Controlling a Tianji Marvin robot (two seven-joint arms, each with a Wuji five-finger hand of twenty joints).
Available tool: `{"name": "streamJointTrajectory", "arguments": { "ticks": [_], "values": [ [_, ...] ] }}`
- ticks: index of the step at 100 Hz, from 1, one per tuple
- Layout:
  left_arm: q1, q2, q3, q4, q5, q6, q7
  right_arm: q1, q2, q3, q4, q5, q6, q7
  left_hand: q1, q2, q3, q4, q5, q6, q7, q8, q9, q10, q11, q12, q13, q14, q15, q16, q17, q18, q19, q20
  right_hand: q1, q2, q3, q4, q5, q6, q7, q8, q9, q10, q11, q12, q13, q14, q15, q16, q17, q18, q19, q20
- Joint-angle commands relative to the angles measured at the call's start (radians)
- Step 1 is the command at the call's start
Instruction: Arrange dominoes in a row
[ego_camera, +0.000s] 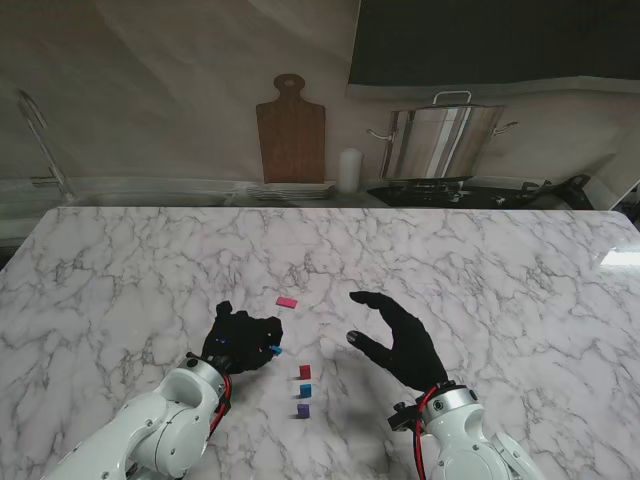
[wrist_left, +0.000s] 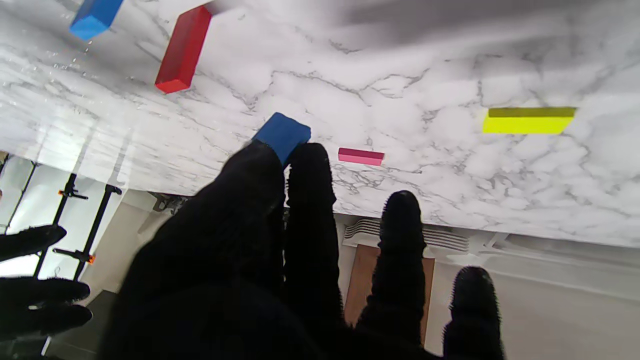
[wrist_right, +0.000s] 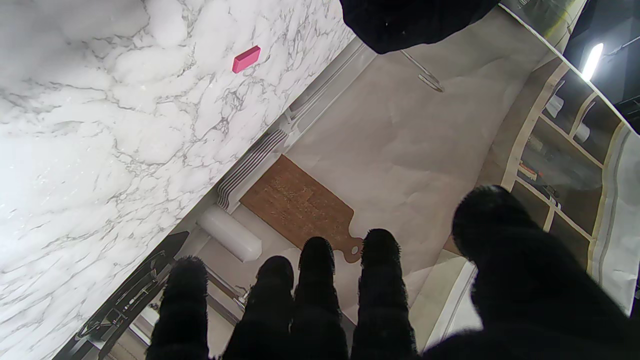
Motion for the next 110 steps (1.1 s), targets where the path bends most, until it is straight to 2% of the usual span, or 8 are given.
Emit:
{"name": "streamJointTrajectory", "arguments": {
  "ticks": [1,8,19,34,49,70,95,110],
  "values": [
    [-0.006,-0.010,0.008,0.005,-0.024,0.014,-0.008,-0.004,-0.001,0.000,-0.001,0.002,0.002,0.002,0.029,-0.003,0.080,0.025,-0.033,0.004,0.053,0.040,0.064,0.024,-0.013,-0.040,0.042,-0.004,0.009,-0.005,-0.002,0.026,0.051,-0.007,0.027,0.021,0.023,0.023,-0.014,-0.011,0.012,0.013,-0.009,-0.003,0.013,0.006,0.013,-0.023,-0.008,-0.015,0.000,-0.003,0.010,0.012],
    [-0.015,-0.013,0.014,0.015,-0.043,0.022,0.001,-0.004,-0.001,0.000,-0.001,0.003,0.003,0.003,0.012,-0.017,0.129,0.023,-0.039,0.015,0.063,0.052,0.085,0.033,-0.019,-0.071,0.061,-0.012,0.010,-0.011,-0.001,0.023,0.086,-0.011,0.027,0.022,0.023,0.023,-0.013,-0.011,0.012,0.013,-0.008,-0.001,0.013,0.006,0.012,-0.024,-0.008,-0.015,0.000,-0.004,0.010,0.012],
    [-0.029,-0.016,0.022,0.028,-0.068,0.032,0.002,-0.003,-0.001,0.001,0.000,0.004,0.003,0.004,0.009,-0.017,0.130,0.016,-0.037,0.033,0.061,0.046,0.086,0.039,-0.025,-0.088,0.046,-0.012,0.004,-0.014,-0.011,0.022,0.097,-0.017,0.026,0.021,0.022,0.023,-0.014,-0.011,0.012,0.013,-0.007,-0.004,0.013,0.006,0.014,-0.022,-0.008,-0.015,0.000,-0.003,0.010,0.012],
    [-0.048,-0.022,0.035,0.046,-0.106,0.050,0.007,-0.003,-0.001,0.000,0.000,0.004,0.004,0.005,0.032,-0.009,0.070,0.013,-0.014,0.063,0.042,0.016,0.058,0.049,0.002,-0.057,-0.003,0.009,0.007,-0.004,-0.019,0.025,0.055,-0.048,0.026,0.023,0.022,0.023,-0.014,-0.011,0.012,0.013,-0.008,-0.002,0.013,0.006,0.014,-0.022,-0.008,-0.014,0.001,-0.003,0.010,0.012],
    [-0.069,-0.028,0.050,0.069,-0.140,0.065,0.023,-0.002,-0.001,-0.001,0.001,0.004,0.006,0.006,0.032,-0.014,0.034,0.016,0.037,0.074,0.009,-0.018,0.037,0.057,0.030,-0.011,-0.024,0.022,0.006,0.001,-0.024,0.030,0.019,-0.044,0.026,0.022,0.022,0.023,-0.014,-0.011,0.012,0.013,-0.008,-0.003,0.012,0.006,0.016,-0.020,-0.007,-0.014,0.000,-0.002,0.010,0.012],
    [-0.107,-0.039,0.079,0.112,-0.185,0.084,0.049,0.000,-0.001,-0.001,0.002,0.003,0.007,0.006,0.030,0.008,0.005,0.022,0.083,0.078,-0.027,-0.058,0.041,0.064,0.021,-0.012,-0.029,0.019,0.001,0.000,-0.024,0.033,-0.008,-0.029,0.026,0.022,0.022,0.023,-0.014,-0.010,0.012,0.013,-0.008,-0.004,0.012,0.006,0.016,-0.020,-0.008,-0.014,0.001,-0.001,0.010,0.012],
    [-0.149,-0.054,0.119,0.165,-0.235,0.096,0.084,0.002,0.000,-0.001,0.004,0.004,0.008,0.007,0.045,0.030,0.008,0.034,0.025,0.043,0.024,-0.048,0.049,0.052,-0.020,-0.062,-0.003,-0.013,0.006,-0.007,-0.014,0.023,0.020,0.001,0.026,0.023,0.022,0.023,-0.013,-0.011,0.012,0.013,-0.008,-0.003,0.013,0.006,0.017,-0.018,-0.007,-0.014,0.001,-0.001,0.010,0.012],
    [-0.172,-0.062,0.144,0.195,-0.269,0.092,0.101,0.002,0.000,0.000,0.004,0.004,0.008,0.008,0.044,0.023,0.035,0.027,-0.006,0.034,0.110,-0.129,0.054,0.044,-0.042,-0.105,0.005,-0.018,-0.002,-0.023,-0.012,0.023,0.056,-0.013,0.026,0.022,0.021,0.023,-0.013,-0.012,0.012,0.013,-0.006,-0.004,0.013,0.007,0.018,-0.019,-0.007,-0.014,0.001,-0.002,0.010,0.012]
  ]
}}
